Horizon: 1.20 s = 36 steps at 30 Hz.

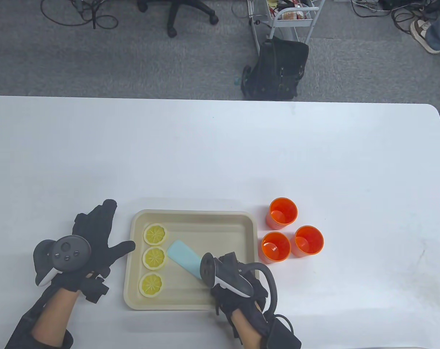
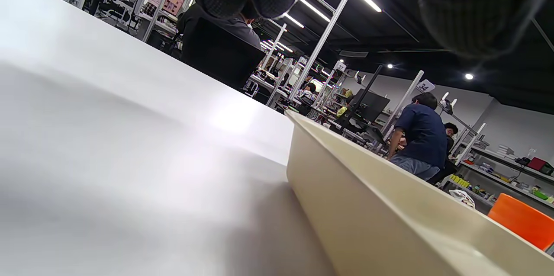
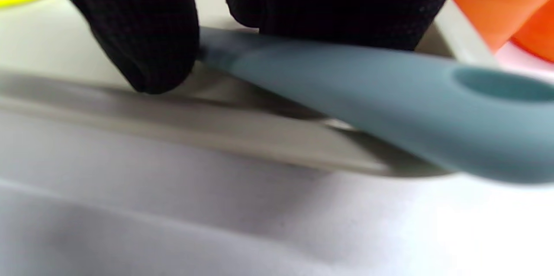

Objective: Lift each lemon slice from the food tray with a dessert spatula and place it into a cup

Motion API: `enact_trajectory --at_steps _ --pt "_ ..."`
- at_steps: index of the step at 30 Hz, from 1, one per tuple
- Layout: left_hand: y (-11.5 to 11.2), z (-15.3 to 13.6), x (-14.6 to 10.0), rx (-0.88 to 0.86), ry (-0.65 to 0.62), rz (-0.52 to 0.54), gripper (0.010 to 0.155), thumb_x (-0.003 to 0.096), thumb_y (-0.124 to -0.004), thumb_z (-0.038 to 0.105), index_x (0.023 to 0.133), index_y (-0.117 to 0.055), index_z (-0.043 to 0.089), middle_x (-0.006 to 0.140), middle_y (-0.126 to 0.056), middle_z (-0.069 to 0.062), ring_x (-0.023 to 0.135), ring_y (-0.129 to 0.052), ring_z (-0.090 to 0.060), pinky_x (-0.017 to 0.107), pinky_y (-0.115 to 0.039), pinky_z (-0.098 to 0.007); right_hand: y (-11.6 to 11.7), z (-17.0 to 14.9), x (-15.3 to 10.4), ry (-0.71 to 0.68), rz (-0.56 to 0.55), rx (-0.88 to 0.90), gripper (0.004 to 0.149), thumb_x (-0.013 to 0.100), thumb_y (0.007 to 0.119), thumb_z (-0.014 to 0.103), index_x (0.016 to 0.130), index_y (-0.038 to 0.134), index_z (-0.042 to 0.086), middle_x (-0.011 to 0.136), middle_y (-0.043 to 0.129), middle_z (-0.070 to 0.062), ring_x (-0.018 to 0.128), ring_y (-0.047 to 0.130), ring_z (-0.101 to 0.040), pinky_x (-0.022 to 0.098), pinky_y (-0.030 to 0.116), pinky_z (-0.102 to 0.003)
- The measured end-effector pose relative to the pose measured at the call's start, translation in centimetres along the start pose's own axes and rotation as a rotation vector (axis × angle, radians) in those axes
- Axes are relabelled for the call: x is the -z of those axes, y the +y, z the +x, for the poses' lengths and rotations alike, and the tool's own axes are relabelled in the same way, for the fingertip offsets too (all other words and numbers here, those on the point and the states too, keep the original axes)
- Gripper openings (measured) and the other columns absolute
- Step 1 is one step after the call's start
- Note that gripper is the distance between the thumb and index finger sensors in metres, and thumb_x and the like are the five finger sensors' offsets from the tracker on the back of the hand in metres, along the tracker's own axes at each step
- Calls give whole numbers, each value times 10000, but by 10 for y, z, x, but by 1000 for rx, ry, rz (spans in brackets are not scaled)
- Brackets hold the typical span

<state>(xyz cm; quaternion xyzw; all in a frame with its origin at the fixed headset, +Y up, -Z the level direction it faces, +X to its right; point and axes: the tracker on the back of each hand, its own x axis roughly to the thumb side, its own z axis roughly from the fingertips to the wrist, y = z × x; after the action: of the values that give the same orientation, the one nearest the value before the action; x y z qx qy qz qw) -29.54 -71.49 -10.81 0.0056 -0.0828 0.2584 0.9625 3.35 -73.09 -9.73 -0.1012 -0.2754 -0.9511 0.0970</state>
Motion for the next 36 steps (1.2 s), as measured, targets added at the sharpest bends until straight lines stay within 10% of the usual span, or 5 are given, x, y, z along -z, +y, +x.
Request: enact_trajectory --at_steps 24,36 --pt "-3 -7 4 -30 65 -88 1030 471 -794 706 1199 -268 202 1227 -527 -149 1108 -618 -476 775 -485 -750 -19 -14 -20 24 -239 119 601 464 901 353 998 679 184 833 871 -53 623 1012 -186 504 897 -402" --pt "-16 -18 7 -78 288 -260 950 521 -775 656 1163 -400 66 1003 -806 -170 811 -943 -369 599 -804 -548 -27 -26 -29 10 -353 180 586 465 896 337 997 690 202 845 871 -60 648 1012 -202 530 900 -419"
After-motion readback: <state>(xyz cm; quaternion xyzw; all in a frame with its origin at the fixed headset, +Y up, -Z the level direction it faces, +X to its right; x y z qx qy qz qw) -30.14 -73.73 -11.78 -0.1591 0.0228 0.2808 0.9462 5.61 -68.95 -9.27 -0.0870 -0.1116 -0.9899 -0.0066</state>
